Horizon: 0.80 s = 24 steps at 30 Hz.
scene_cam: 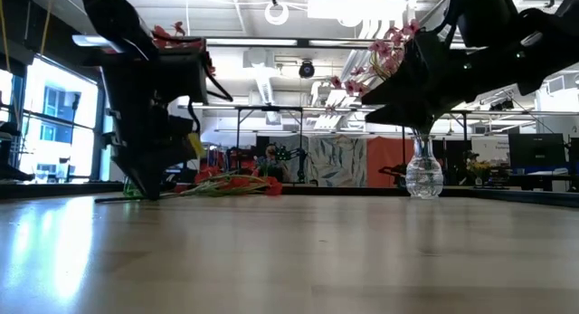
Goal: Sort flowers into vase by color
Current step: Put the red flowers into the green vase
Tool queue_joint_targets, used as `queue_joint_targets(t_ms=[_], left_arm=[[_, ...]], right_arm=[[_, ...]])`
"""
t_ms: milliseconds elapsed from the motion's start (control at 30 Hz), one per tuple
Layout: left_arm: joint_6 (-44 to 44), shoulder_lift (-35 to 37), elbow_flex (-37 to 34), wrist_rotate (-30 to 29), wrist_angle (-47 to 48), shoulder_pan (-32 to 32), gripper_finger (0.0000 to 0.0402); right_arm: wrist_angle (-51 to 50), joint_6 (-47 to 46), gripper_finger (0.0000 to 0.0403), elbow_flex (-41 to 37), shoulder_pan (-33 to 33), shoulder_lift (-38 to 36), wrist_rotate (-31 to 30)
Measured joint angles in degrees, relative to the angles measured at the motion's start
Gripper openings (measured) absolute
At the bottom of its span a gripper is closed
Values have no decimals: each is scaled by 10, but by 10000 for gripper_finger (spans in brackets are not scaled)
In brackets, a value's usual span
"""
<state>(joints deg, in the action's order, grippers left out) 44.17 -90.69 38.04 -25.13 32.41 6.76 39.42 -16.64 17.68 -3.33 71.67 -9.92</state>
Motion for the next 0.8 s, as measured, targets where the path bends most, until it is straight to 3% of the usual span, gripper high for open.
queue_joint_targets(t_ms=[167, 433, 533, 633, 800], left_arm=[[-12, 5, -1, 25, -5, -7, 16], [-9, 85, -5, 47, -23, -49, 4], [-25, 136, -4, -21, -70, -80, 2], [-87, 178, -12, -71, -171, -117, 1], [-252, 202, -58, -103, -479, -169, 1]], right_arm=[[31, 7, 264, 0, 0, 35, 77], [93, 16, 264, 0, 1, 136, 116], [97, 11, 264, 15, 1, 189, 108], [104, 19, 264, 56, 1, 246, 121], [147, 68, 264, 158, 12, 343, 134]])
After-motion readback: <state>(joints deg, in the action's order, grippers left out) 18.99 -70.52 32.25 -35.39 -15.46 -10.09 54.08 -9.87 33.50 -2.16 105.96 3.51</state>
